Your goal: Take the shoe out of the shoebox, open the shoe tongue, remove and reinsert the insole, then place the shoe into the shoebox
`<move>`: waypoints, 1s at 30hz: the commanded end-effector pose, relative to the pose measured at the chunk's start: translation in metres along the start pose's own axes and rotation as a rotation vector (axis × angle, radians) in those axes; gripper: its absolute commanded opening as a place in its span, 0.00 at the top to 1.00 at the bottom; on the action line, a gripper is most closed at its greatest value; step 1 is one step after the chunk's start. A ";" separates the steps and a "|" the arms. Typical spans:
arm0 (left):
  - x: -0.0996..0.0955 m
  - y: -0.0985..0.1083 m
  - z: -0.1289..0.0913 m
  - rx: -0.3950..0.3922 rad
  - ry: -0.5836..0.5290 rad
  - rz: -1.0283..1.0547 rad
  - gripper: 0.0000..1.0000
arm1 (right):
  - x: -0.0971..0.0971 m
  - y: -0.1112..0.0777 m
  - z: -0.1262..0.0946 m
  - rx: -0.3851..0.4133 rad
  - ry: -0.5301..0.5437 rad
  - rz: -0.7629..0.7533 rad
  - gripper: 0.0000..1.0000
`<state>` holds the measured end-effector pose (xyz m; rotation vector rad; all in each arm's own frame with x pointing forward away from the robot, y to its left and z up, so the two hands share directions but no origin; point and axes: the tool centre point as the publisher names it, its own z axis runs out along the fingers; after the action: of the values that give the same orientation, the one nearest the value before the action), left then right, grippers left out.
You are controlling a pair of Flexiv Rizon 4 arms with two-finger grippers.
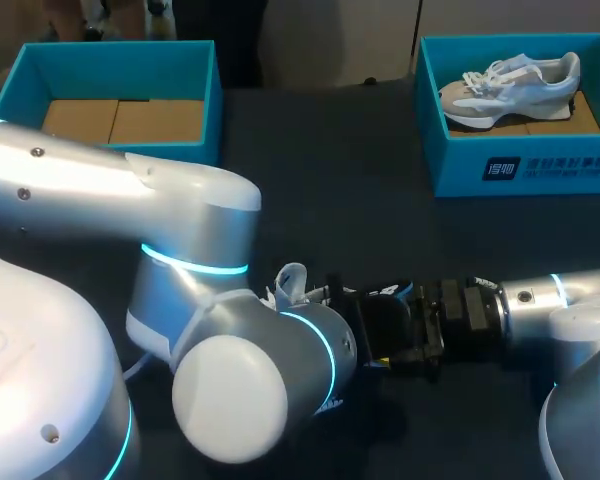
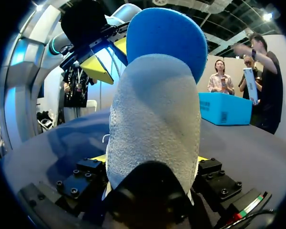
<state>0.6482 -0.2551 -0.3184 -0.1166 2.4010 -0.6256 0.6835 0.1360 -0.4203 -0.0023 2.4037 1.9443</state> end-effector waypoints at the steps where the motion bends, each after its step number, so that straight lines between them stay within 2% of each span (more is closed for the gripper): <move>1: 0.001 0.001 0.002 -0.002 -0.002 -0.001 0.85 | 0.002 -0.002 0.003 0.002 -0.002 0.000 1.00; 5: 0.000 0.000 0.003 -0.004 -0.004 -0.007 0.87 | 0.002 -0.002 0.003 0.002 -0.002 0.000 1.00; 6: -0.001 0.000 0.003 -0.005 -0.005 -0.009 0.89 | 0.002 -0.002 0.003 0.002 -0.002 0.000 1.00; 7: -0.001 0.000 0.003 -0.006 -0.007 -0.011 0.98 | 0.002 -0.002 0.003 0.002 -0.002 0.000 1.00; 8: -0.002 0.000 0.003 -0.006 -0.009 -0.012 1.00 | 0.002 -0.002 0.003 0.002 -0.002 0.000 1.00; 20: -0.009 -0.008 -0.017 0.014 -0.033 -0.017 1.00 | 0.002 -0.002 0.003 0.002 -0.002 0.000 1.00; 28: 0.001 -0.009 -0.026 0.012 -0.036 -0.009 1.00 | 0.002 -0.002 0.003 0.002 -0.002 0.000 1.00; 29: 0.002 -0.009 -0.026 0.010 -0.037 -0.009 0.91 | 0.002 -0.002 0.003 0.002 -0.002 0.000 1.00; 30: 0.002 -0.009 -0.026 0.008 -0.037 -0.008 0.89 | 0.002 -0.002 0.003 0.002 -0.002 0.000 1.00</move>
<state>0.6322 -0.2518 -0.2979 -0.1299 2.3675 -0.6371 0.6836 0.1360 -0.4203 -0.0023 2.4037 1.9442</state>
